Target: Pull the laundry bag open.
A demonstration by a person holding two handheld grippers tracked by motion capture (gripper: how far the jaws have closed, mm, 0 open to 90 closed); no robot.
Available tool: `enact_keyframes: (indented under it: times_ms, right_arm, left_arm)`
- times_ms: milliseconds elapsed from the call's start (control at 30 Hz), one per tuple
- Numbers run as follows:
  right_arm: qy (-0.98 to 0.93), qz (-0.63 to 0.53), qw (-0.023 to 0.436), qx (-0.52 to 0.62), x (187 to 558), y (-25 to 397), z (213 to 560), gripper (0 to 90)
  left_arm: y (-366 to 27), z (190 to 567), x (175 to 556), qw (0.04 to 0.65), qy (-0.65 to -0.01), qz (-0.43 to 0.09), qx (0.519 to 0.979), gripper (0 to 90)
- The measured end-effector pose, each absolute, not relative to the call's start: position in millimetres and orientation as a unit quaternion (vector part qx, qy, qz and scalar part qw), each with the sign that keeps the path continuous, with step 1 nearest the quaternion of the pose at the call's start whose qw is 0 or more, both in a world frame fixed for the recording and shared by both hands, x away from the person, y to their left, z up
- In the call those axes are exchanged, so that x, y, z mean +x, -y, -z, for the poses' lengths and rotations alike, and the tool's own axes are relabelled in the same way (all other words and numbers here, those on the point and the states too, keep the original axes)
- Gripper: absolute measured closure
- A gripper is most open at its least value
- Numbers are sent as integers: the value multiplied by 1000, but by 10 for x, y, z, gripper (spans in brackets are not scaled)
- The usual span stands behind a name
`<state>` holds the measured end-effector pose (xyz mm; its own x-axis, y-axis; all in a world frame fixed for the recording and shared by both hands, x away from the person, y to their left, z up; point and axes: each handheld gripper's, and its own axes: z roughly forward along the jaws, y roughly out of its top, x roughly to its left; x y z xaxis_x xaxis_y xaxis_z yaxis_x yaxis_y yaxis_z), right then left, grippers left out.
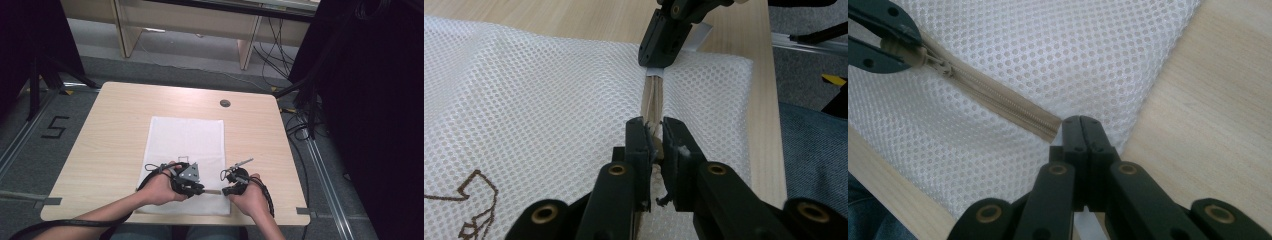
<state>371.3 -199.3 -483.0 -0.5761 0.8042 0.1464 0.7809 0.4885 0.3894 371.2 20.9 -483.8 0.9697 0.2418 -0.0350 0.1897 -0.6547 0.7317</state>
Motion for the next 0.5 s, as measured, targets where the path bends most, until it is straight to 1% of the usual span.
enact_keyframes:
  times_ms: [500]
  right_arm:
    - [-861, -211, 27, 463, 3709, 1993, 4829, 900]
  left_arm:
    - [-242, 4826, 3714, 399, -117, -32, 909, 819]
